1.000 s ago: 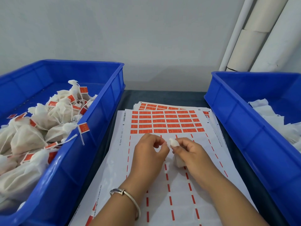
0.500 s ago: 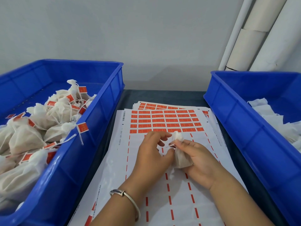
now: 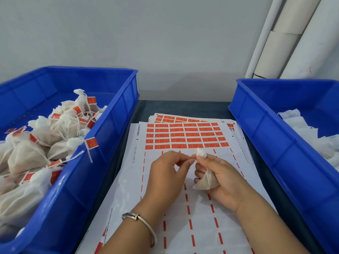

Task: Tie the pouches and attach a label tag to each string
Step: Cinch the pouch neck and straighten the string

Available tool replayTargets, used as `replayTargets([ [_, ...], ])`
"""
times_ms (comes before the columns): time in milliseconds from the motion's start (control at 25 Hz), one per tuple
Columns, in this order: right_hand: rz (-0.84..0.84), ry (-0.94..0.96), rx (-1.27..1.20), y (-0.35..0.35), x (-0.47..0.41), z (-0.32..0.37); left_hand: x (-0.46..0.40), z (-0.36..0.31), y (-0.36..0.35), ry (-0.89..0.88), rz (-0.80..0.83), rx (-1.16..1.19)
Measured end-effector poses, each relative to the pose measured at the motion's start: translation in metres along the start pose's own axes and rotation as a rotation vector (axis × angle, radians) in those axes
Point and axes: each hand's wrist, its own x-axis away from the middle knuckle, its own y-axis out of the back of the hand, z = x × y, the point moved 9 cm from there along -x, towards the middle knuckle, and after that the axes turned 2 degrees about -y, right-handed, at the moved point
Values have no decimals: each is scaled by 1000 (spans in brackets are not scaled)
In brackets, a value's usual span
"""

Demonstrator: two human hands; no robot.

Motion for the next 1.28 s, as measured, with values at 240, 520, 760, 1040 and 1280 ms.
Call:
replayTargets([
  [240, 72, -42, -16, -5, 1, -3, 1, -4, 7, -3, -44, -88],
  [520, 168, -94, 29, -10, 3, -7, 0, 16, 37, 184, -281, -58],
  [760, 258, -57, 115, -11, 8, -3, 0, 20, 26, 202, -179, 11],
  [1040, 104, 77, 313, -5, 17, 17, 3, 3, 13, 152, -137, 107],
  [1280, -47, 73, 384, 31, 28, 38, 21, 34, -39, 238, 558, -497],
])
